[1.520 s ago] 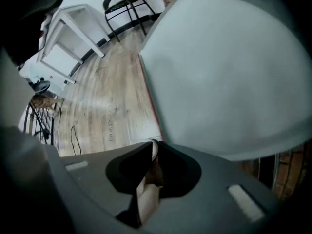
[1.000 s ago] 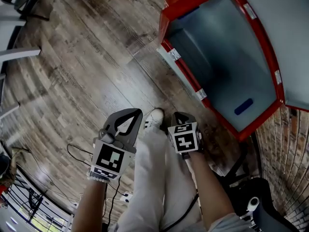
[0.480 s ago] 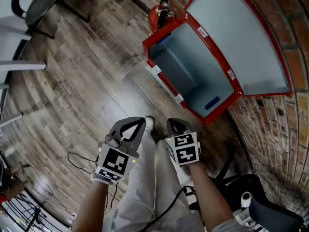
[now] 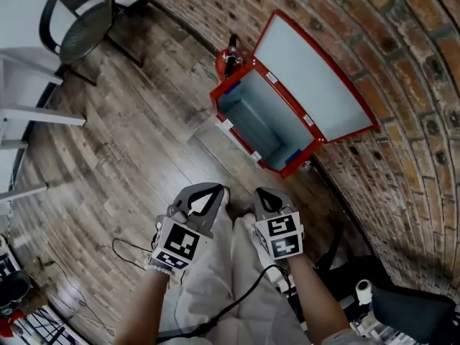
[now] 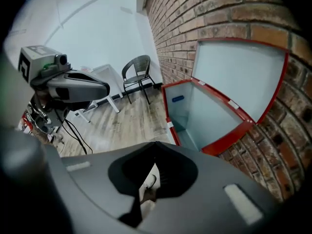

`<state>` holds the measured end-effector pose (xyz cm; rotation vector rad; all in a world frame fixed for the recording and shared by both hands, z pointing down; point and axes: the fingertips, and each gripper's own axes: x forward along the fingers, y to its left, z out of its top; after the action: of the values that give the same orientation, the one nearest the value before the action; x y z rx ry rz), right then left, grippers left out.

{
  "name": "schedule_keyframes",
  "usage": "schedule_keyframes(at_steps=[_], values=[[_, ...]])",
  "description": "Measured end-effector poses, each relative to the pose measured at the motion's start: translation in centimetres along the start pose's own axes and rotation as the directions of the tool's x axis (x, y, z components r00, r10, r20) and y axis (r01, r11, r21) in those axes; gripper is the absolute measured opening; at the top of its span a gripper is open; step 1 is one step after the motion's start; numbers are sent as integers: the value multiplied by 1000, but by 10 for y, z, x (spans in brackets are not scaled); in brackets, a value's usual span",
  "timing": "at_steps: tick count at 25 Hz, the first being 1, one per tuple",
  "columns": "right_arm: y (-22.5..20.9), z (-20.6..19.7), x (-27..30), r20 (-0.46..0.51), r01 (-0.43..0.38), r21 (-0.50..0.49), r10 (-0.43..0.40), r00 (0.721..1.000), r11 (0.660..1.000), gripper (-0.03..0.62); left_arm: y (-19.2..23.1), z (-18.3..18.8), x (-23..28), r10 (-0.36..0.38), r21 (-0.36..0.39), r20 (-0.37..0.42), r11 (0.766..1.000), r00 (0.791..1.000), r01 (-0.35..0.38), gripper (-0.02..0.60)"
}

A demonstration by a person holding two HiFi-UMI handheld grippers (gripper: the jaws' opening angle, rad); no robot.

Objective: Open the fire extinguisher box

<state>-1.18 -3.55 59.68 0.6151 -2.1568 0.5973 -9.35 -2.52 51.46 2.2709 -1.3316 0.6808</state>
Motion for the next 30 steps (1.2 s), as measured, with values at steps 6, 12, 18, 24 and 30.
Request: schedule_keyframes(at_steps=[6, 12, 18, 24, 30], values=[[0, 40, -64, 94, 48, 21, -50, 994, 999, 6, -15, 57, -34, -3, 50, 51, 999, 999, 1, -2], [-11, 81, -125, 210, 119, 86, -135, 968, 989, 6, -26, 107, -65, 1, 95, 97, 995, 995, -10, -2], [-14, 114, -180, 287, 178, 19, -176, 941, 984, 6, -36, 145, -89, 15, 120, 129, 992, 992, -30, -2], [-18, 139, -228, 353, 218, 15, -209, 912, 976, 8, -46, 185, -110, 16, 154, 162, 987, 987, -41, -2], [-15, 168, -271, 434, 256, -17, -224, 873, 966, 8, -48, 226, -135, 26, 194, 217, 979, 976, -69, -2]])
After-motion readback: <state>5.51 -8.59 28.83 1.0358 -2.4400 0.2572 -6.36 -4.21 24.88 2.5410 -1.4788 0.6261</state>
